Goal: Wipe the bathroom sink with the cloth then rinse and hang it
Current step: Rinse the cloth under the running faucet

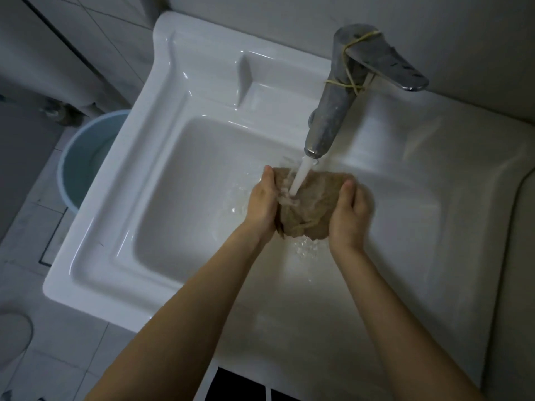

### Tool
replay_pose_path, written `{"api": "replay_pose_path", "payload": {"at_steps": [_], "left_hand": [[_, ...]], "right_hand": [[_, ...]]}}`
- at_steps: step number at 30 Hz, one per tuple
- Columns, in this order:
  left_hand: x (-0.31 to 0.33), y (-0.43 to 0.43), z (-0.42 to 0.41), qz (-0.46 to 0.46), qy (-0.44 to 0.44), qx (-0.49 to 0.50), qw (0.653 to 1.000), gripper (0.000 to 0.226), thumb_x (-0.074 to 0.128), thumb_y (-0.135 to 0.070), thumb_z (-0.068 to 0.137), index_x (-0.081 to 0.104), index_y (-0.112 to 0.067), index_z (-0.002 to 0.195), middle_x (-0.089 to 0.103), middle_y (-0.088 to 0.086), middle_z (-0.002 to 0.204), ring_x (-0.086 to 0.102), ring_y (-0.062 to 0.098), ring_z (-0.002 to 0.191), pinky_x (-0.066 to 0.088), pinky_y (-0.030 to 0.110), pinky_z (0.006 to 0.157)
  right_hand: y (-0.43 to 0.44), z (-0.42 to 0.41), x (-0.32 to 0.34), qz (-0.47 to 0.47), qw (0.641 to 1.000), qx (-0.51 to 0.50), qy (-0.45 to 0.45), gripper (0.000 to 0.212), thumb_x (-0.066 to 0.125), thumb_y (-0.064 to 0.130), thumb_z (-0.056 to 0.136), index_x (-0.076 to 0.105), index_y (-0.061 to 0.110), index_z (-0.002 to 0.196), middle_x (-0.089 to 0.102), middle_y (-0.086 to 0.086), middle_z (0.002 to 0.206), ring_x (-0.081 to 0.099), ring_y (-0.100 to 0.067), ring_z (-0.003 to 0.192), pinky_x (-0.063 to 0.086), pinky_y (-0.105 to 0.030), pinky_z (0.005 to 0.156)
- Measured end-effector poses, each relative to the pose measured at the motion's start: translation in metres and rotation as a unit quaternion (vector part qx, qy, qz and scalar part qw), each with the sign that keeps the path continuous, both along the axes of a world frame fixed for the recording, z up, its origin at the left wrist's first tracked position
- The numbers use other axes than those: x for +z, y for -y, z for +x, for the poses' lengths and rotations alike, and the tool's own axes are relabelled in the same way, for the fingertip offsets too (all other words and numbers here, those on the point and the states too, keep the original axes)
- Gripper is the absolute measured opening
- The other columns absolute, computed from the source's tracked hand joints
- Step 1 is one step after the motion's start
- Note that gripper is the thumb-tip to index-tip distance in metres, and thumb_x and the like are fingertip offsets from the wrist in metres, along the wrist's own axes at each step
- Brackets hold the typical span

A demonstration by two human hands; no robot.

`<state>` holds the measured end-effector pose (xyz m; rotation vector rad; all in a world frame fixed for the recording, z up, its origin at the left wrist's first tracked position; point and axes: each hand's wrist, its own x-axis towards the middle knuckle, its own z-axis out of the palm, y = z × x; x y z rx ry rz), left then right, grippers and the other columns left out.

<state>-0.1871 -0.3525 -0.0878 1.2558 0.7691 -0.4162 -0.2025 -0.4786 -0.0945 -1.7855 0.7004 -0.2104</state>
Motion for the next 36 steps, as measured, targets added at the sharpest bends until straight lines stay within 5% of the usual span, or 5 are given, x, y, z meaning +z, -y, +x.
{"api": "replay_pose_path", "payload": {"at_steps": [9,16,27,31,36], "left_hand": [[0.011,-0.027,0.009,0.066,-0.01,0.006,0.998,0.064,0.027,-0.06,0.099,0.072,-0.014,0.097,0.073,0.013,0.081,0.067,0.027,0.055,0.045,0.022,0.036],[0.016,-0.069,-0.003,0.123,0.011,0.041,0.991,0.063,0.028,-0.057,0.1,0.072,-0.012,0.096,0.074,0.014,0.087,0.067,0.032,0.065,0.045,0.022,0.037],[-0.006,0.006,-0.01,0.054,-0.013,-0.001,0.998,0.057,0.03,-0.047,0.102,0.072,-0.01,0.093,0.075,0.011,0.088,0.071,0.028,0.088,0.057,0.037,0.08],[0.01,-0.01,-0.014,0.01,-0.044,0.014,0.999,0.05,0.035,-0.038,0.1,0.052,-0.014,0.06,0.053,0.004,0.048,0.055,0.026,0.05,0.046,0.029,0.049],[0.019,-0.01,-0.029,0.033,-0.021,-0.009,0.999,0.054,0.027,-0.046,0.104,0.067,-0.012,0.094,0.069,0.012,0.07,0.068,0.026,0.06,0.053,0.03,0.051]], "right_hand": [[-0.03,0.002,0.001,-0.035,0.997,0.02,0.068,0.016,0.04,0.007,0.1,0.049,0.004,0.087,0.043,0.013,0.071,0.045,0.014,0.066,0.032,-0.003,0.065],[-0.067,-0.004,-0.004,0.048,0.996,0.073,0.015,0.016,0.038,0.01,0.1,0.049,0.013,0.089,0.048,0.009,0.07,0.044,0.003,0.061,0.034,-0.011,0.057],[-0.018,-0.041,0.013,0.008,0.993,0.114,0.02,0.022,0.051,0.026,0.097,0.048,0.02,0.077,0.052,0.01,0.064,0.046,0.002,0.059,0.041,-0.02,0.06],[-0.066,-0.031,0.016,-0.067,0.965,0.253,0.0,0.027,0.058,0.04,0.092,0.05,0.022,0.073,0.06,0.006,0.063,0.058,-0.012,0.063,0.044,-0.028,0.061],[-0.072,0.027,0.015,-0.01,0.976,0.176,-0.13,0.029,0.054,0.036,0.093,0.066,0.013,0.081,0.067,-0.003,0.073,0.065,-0.028,0.085,0.046,-0.03,0.074]]}}
